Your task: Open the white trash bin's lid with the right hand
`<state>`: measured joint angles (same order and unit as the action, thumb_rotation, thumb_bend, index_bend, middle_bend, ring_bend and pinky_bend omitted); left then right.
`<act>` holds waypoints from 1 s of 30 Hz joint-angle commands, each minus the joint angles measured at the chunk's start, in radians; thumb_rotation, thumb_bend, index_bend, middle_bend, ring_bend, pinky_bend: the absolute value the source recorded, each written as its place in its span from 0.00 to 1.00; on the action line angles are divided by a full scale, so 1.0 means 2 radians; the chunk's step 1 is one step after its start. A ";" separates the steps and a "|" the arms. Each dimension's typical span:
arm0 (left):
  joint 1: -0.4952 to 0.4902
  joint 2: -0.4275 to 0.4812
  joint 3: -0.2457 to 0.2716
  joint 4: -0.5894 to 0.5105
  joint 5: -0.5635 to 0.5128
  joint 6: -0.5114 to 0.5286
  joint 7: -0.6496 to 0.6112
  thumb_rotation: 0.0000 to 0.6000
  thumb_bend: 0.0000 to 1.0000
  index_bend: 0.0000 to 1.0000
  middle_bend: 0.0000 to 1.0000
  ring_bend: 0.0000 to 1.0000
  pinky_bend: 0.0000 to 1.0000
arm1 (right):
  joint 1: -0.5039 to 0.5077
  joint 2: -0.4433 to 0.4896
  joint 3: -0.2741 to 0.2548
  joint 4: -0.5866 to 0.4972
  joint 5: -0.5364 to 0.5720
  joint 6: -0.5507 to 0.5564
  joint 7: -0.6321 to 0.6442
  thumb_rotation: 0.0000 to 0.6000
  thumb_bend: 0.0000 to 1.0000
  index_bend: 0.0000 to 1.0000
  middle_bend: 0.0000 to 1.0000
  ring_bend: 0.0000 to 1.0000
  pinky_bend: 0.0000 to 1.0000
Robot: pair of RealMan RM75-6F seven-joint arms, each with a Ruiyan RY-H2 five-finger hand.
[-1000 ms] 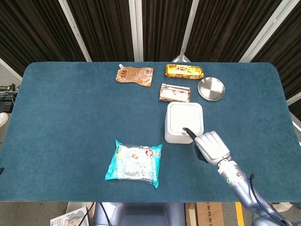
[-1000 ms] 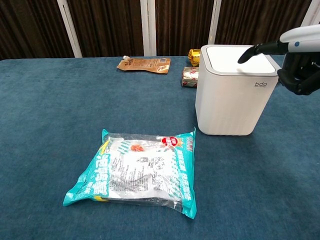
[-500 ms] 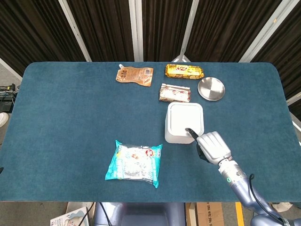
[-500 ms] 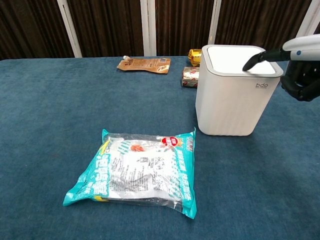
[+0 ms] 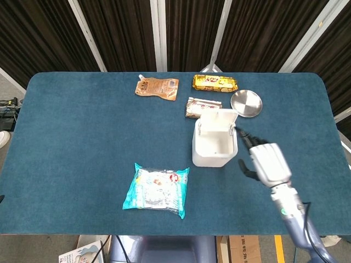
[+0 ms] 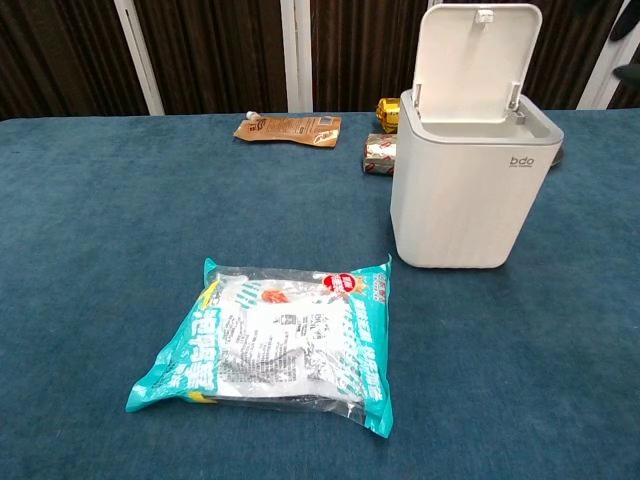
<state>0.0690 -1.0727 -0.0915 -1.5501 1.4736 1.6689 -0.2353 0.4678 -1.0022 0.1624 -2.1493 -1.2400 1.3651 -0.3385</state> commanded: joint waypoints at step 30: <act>-0.008 0.002 0.006 -0.005 0.008 -0.016 0.018 1.00 0.03 0.19 0.07 0.00 0.00 | -0.199 -0.086 -0.097 0.276 -0.138 0.144 0.138 1.00 0.35 0.05 0.04 0.06 0.00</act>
